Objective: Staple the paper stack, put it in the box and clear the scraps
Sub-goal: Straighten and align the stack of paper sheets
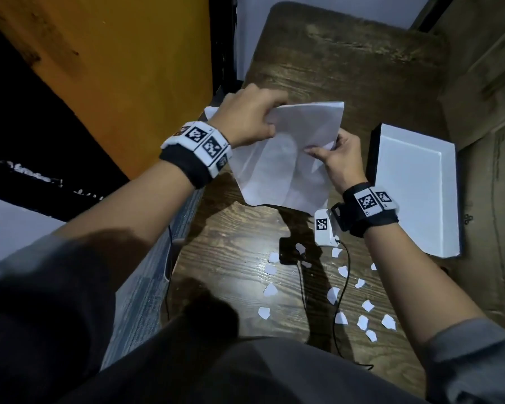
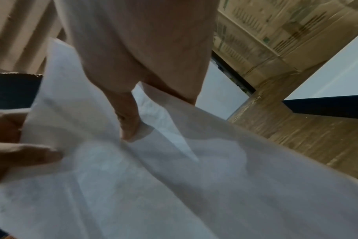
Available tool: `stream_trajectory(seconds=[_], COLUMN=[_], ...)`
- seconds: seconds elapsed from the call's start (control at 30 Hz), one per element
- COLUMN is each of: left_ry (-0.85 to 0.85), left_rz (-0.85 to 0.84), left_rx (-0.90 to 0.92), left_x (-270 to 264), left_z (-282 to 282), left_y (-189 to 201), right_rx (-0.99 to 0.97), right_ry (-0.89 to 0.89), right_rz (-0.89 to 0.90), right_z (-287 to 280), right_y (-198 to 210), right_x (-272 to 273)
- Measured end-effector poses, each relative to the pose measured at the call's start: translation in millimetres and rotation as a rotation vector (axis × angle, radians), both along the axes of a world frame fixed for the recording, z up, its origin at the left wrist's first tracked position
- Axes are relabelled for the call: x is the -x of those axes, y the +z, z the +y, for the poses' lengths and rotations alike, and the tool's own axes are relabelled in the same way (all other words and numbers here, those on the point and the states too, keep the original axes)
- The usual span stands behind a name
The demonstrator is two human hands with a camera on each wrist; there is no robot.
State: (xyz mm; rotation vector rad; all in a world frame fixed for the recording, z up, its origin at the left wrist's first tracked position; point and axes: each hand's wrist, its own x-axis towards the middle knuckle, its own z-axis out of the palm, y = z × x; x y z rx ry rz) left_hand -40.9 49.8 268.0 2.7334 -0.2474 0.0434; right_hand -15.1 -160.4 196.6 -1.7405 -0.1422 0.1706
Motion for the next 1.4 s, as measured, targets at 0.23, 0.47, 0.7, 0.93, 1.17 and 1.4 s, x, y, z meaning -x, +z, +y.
stream_trajectory(seconds=[0.23, 0.47, 0.7, 0.93, 1.17, 1.4], left_ry=[0.363, 0.504, 0.497, 0.522, 0.483, 0.546], left_rz=[-0.013, -0.035, 0.052, 0.007, 0.051, -0.068], left_rx=[0.745, 1.174, 1.074, 1.076, 1.069, 1.091], left_x=[28.7, 38.4, 39.7, 35.8, 38.8, 36.5], left_z=[49.5, 17.4, 5.2, -0.3, 0.3, -1.3], left_y=[-31.3, -74.5, -89.1, -89.5, -93.8, -95.0], right_rx=[-0.086, -0.083, 0.017, -0.042, -0.034, -0.075], right_ry=[-0.099, -0.116, -0.154, -0.189, -0.223, -0.19], right_rz=[-0.009, 0.017, 0.04, 0.023, 0.042, -0.031], right_z=[-11.5, -3.2, -11.6, -3.7, -8.7, -7.8], right_y=[-1.0, -20.6, -34.2, -32.5, -35.8, -21.9], right_x=[4.5, 17.1, 19.5, 12.4, 9.8, 10.6])
